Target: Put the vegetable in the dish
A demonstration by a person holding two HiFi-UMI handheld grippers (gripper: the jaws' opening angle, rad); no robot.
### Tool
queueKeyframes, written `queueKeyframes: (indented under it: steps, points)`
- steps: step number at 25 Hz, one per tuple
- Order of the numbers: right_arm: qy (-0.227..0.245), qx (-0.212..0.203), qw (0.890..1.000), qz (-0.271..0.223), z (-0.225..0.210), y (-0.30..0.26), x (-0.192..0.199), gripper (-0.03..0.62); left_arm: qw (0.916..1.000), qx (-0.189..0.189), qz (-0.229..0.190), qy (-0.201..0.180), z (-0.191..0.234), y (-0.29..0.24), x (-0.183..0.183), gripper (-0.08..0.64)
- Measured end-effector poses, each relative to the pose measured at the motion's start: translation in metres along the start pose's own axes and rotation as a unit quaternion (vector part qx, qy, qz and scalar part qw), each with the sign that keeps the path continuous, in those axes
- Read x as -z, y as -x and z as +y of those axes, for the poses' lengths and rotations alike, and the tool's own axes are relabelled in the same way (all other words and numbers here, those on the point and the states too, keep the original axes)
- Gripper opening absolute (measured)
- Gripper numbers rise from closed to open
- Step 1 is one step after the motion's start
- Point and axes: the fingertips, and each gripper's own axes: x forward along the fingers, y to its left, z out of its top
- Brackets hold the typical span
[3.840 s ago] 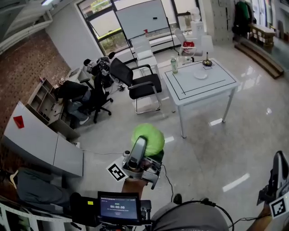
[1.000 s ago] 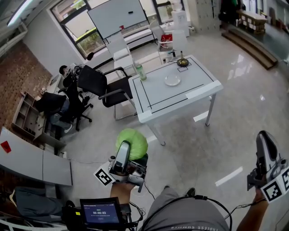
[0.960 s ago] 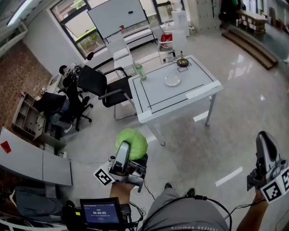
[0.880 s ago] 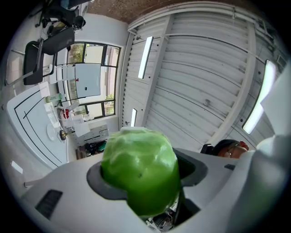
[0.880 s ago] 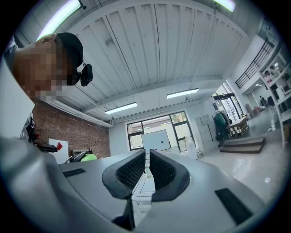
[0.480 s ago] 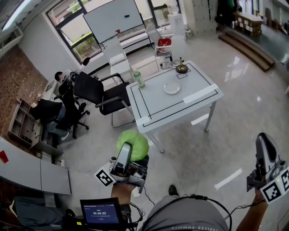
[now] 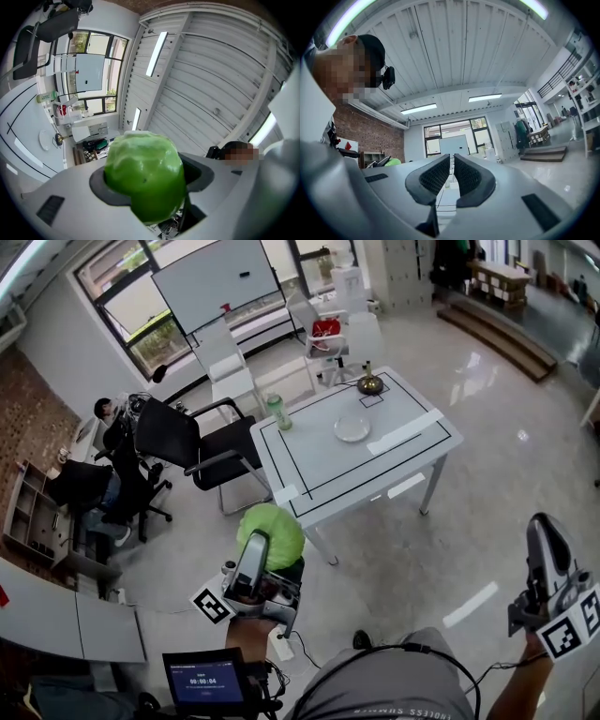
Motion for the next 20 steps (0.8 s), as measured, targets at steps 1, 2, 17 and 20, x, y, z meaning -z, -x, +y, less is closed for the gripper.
queueKeyframes:
  steps: [1,2,17,20]
  points:
    - [0.000,0.001,1.000,0.004,-0.001,-0.004,0.001,0.014,1.0000,-0.002,-0.001,0.004,0.004,-0.001,-0.002,0.291]
    - [0.001,0.001,1.000,0.006,-0.002,-0.007,0.001,0.014,1.0000,-0.002,-0.002,0.005,0.007,-0.002,-0.004,0.291]
    - [-0.005,-0.049,0.999,0.015,-0.084,-0.078,-0.013,0.014,0.9990,-0.023,-0.033,-0.019,0.057,-0.069,0.007,0.291]
    - [-0.005,-0.059,0.998,0.015,-0.106,-0.085,-0.016,0.014,0.9986,-0.028,-0.036,-0.026,0.068,-0.082,0.017,0.291]
